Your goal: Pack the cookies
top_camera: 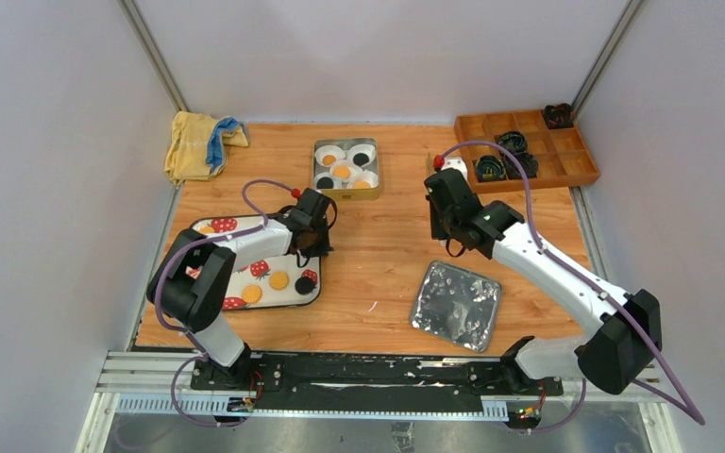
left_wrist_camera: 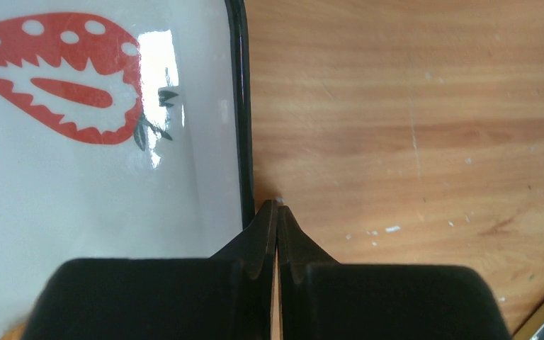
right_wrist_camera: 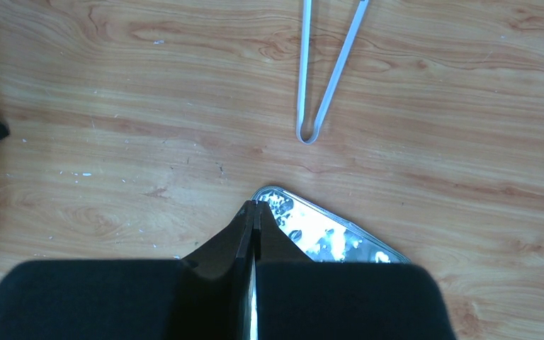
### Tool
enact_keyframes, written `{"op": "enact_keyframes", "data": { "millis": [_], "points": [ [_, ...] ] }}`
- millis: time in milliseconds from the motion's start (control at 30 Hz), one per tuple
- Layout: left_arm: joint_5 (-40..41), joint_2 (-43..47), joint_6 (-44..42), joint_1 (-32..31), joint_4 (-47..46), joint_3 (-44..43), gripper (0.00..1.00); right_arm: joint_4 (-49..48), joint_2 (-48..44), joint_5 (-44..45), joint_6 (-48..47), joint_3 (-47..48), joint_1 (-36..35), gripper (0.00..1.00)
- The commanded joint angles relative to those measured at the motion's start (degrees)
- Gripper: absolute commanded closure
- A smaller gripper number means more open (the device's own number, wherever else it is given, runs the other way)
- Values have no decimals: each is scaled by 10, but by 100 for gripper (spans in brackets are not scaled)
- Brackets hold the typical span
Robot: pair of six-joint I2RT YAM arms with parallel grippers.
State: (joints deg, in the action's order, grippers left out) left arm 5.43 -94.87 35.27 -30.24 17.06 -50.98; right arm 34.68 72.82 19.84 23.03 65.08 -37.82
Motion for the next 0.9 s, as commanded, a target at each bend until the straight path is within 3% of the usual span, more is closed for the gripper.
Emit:
{"op": "enact_keyframes", "data": {
  "millis": [0,233,500,700,867],
  "points": [
    [45,-30,-10,26,64,62,100,-19,39,-19,-27,8,11,100],
    [66,-15,51,26,61,76,100,-54,130,-55,-51,67,25,100],
    [163,0,123,33,122,26,100,-54,282,-107,-105,202,28,96],
    [179,-9,143,56,156,22,100,-33,375,-135,-151,300,32,83],
    [147,24,128,57,137,31,100,-20,442,-129,-131,379,44,73]
  ]
}}
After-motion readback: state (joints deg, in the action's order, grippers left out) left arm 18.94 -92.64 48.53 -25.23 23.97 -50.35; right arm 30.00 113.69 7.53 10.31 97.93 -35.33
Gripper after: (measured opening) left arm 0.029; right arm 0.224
